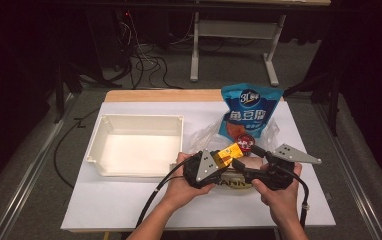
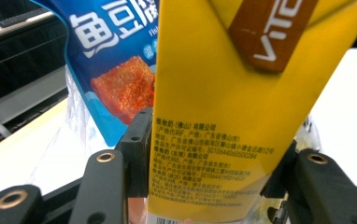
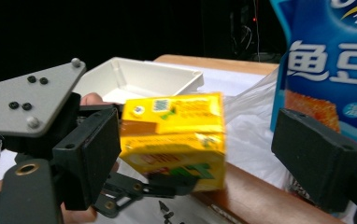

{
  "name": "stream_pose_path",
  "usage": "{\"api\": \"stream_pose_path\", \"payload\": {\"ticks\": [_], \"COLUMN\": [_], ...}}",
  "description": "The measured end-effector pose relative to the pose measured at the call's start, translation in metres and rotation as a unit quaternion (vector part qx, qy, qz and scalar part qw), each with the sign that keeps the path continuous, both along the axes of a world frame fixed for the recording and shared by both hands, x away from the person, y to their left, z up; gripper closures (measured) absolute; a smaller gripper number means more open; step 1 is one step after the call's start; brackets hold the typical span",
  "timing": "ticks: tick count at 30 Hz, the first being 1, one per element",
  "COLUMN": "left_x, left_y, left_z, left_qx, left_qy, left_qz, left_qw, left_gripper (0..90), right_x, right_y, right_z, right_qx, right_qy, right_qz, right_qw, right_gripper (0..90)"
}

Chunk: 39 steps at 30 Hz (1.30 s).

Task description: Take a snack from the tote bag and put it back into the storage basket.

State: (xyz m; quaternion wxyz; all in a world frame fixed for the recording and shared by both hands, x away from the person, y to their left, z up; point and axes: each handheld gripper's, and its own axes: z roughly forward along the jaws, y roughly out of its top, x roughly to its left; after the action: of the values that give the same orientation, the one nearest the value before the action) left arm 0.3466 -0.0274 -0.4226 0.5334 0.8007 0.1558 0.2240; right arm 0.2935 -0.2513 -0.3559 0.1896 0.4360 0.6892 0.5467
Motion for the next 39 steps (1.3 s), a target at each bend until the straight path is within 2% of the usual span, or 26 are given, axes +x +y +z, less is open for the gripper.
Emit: {"api": "stream_pose_path", "payload": {"ticks": [5,9,13,17,21,23,28,32,34,39], "left_x": [0.003,0.005,0.006,0.007,0.01,0.011,0.013,0.015,0.015,0.015], "left_y": [0.008,0.014,0.02,0.028,0.038,0.043,0.055,0.065,0.07,0.082], "left_z": [0.004,0.007,0.011,0.016,0.02,0.021,0.024,0.026,0.026,0.026], "left_qx": [-0.021,-0.034,-0.049,-0.063,-0.075,-0.079,-0.088,-0.092,-0.101,-0.102], "left_qy": [0.023,0.039,0.05,0.056,0.064,0.069,0.075,0.079,0.084,0.089], "left_qz": [0.0,-0.002,-0.002,-0.002,0.002,0.006,0.016,0.024,0.029,0.038], "left_qw": [0.9995,0.9987,0.9975,0.9965,0.9951,0.9945,0.9932,0.9923,0.9909,0.9901], "left_gripper": [50.2,50.4,50.5,50.7,50.7,50.7,50.8,50.8,50.8,50.8], "right_x": [0.0,-0.001,0.001,0.002,0.002,0.004,0.005,0.007,0.007,0.007], "right_y": [-0.01,-0.012,-0.015,-0.018,-0.02,-0.022,-0.023,-0.022,-0.023,-0.026], "right_z": [0.0,-0.001,-0.004,-0.009,-0.015,-0.018,-0.024,-0.031,-0.034,-0.038], "right_qx": [0.003,-0.002,0.002,-0.004,-0.008,-0.005,-0.013,-0.019,-0.022,-0.025], "right_qy": [-0.003,-0.016,-0.015,-0.012,-0.021,-0.018,-0.018,-0.01,-0.01,-0.006], "right_qz": [-0.008,0.001,-0.002,-0.008,0.0,0.001,-0.002,-0.002,-0.002,-0.009], "right_qw": [1.0,0.9999,0.9999,0.9999,0.9997,0.9998,0.9997,0.9998,0.9997,0.9996], "right_gripper": [16.3,16.0,16.2,16.6,17.3,17.8,18.0,18.6,18.6,19.2]}}
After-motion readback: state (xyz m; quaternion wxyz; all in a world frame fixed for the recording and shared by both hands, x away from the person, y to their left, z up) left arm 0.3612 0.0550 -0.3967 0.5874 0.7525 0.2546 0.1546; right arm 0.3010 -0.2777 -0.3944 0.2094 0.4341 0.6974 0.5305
